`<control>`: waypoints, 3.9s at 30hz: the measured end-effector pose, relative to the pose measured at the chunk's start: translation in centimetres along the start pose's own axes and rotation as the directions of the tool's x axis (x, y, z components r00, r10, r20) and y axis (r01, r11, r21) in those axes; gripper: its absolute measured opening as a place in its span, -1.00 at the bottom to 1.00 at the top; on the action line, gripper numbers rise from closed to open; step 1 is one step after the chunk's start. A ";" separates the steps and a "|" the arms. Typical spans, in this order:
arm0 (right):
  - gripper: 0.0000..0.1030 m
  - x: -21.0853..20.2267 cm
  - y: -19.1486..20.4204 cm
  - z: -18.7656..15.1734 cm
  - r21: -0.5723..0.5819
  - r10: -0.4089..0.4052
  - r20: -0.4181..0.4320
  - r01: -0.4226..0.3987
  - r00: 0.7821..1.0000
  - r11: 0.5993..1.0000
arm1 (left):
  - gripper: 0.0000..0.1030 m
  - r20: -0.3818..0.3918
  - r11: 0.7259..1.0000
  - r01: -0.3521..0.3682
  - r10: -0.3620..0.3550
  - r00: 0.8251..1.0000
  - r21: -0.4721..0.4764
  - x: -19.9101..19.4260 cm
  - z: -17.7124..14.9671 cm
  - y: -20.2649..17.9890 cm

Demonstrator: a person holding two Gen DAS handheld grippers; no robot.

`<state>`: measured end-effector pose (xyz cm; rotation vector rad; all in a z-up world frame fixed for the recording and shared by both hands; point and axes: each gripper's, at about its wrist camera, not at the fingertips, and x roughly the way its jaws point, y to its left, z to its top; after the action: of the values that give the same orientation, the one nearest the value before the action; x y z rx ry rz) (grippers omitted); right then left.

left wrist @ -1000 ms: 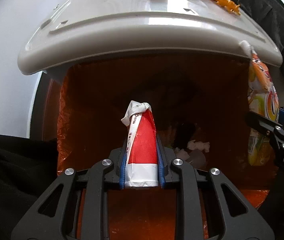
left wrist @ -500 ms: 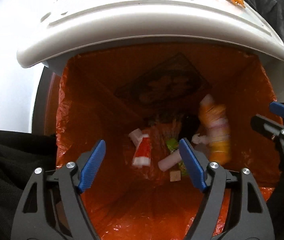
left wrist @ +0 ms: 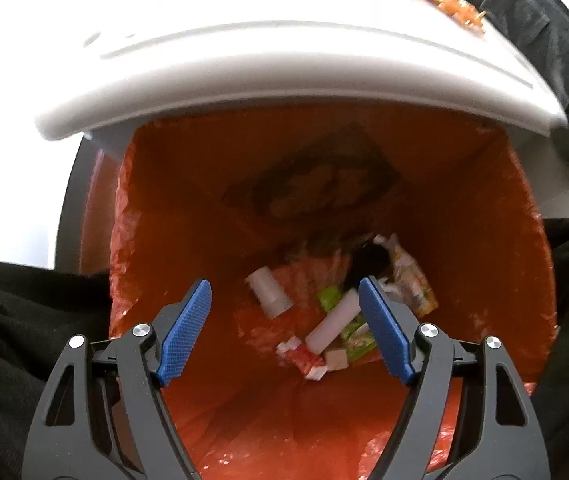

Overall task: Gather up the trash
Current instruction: 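Drop the drink pouch and toothpaste tube into the bin, opening both tools, then grasp the orange toy dinosaur with the right tool, then grasp the blue-and-yellow snack box with the left tool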

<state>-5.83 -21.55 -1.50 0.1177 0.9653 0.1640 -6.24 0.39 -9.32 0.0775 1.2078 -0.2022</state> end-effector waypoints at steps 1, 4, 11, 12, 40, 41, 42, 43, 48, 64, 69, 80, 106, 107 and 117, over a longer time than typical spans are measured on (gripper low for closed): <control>0.53 -0.3 -0.6 1.2 -0.019 -0.024 0.021 0.024 1.000 1.000 | 0.45 0.019 1.000 0.012 -0.012 1.000 0.007 -0.3 0.1 -0.1; 0.55 -0.3 -2.9 5.3 -0.045 -0.105 0.068 0.108 0.992 0.993 | 0.45 0.065 0.999 0.033 -0.035 0.997 0.037 -0.9 0.3 -0.9; 0.59 3.1 -8.0 13.1 -0.043 -0.193 0.110 0.199 0.975 0.979 | 0.45 0.121 0.991 0.031 -0.047 0.992 0.130 -1.4 -0.2 -3.0; 0.60 3.7 -8.3 13.6 -0.048 -0.197 0.111 0.204 0.974 0.978 | 0.45 0.123 0.990 0.029 -0.046 0.991 0.136 -1.3 -0.2 -3.0; 0.15 15.4 -11.8 19.1 -0.080 -0.221 0.000 0.220 0.975 0.972 | 0.45 0.089 0.992 0.021 -0.031 0.995 0.121 1.0 0.9 -3.1; 0.07 15.4 -11.6 18.9 -0.090 -0.221 0.000 0.221 0.975 0.971 | 0.45 0.086 0.993 0.019 -0.029 0.996 0.117 1.1 0.9 -3.1; 0.06 15.4 -11.5 18.9 -0.087 -0.228 -0.005 0.227 0.974 0.970 | 0.45 0.082 0.993 0.018 -0.028 0.996 0.113 1.2 0.8 -3.0; 0.06 15.3 -11.7 19.0 -0.066 -0.223 -0.012 0.222 0.975 0.973 | 0.45 0.078 0.994 0.017 -0.026 0.997 0.109 1.3 0.9 -2.9; 0.05 15.1 -11.4 18.8 -0.006 -0.150 -0.048 0.150 0.988 0.989 | 0.45 0.094 0.994 0.013 -0.024 0.995 0.107 1.1 0.9 -3.0; 0.05 13.9 -8.4 17.7 -0.018 -0.073 -0.093 0.072 0.993 0.997 | 0.45 0.306 0.995 0.012 -0.040 0.951 0.094 -3.5 17.0 -2.5; 0.05 14.4 -7.9 17.2 -0.053 -0.087 -0.105 0.082 0.991 0.995 | 0.45 0.331 0.993 -0.064 0.028 0.943 0.098 -1.8 24.7 -3.6; 0.05 14.9 -8.5 17.7 -0.046 -0.081 -0.116 0.076 0.990 0.996 | 0.60 0.290 0.996 -0.048 0.025 0.957 0.071 4.3 32.7 -4.6; 0.05 14.9 -8.5 17.5 -0.045 -0.081 -0.116 0.076 0.990 0.996 | 0.02 0.268 0.991 -0.041 0.005 0.963 0.129 8.7 32.6 -5.9; 0.05 14.9 -8.5 17.6 -0.040 -0.081 -0.115 0.077 0.990 0.996 | 0.01 0.270 0.990 -0.050 0.014 0.963 0.129 8.5 32.5 -5.9; 0.05 10.8 -7.6 17.7 0.005 -0.026 -0.035 0.026 0.999 1.000 | 0.02 0.316 0.999 -0.022 0.013 0.949 0.023 -2.0 23.2 -1.0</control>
<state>15.47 -27.41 -1.55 0.1074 1.0017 0.1400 14.25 -4.20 0.88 0.0759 0.8842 -0.2065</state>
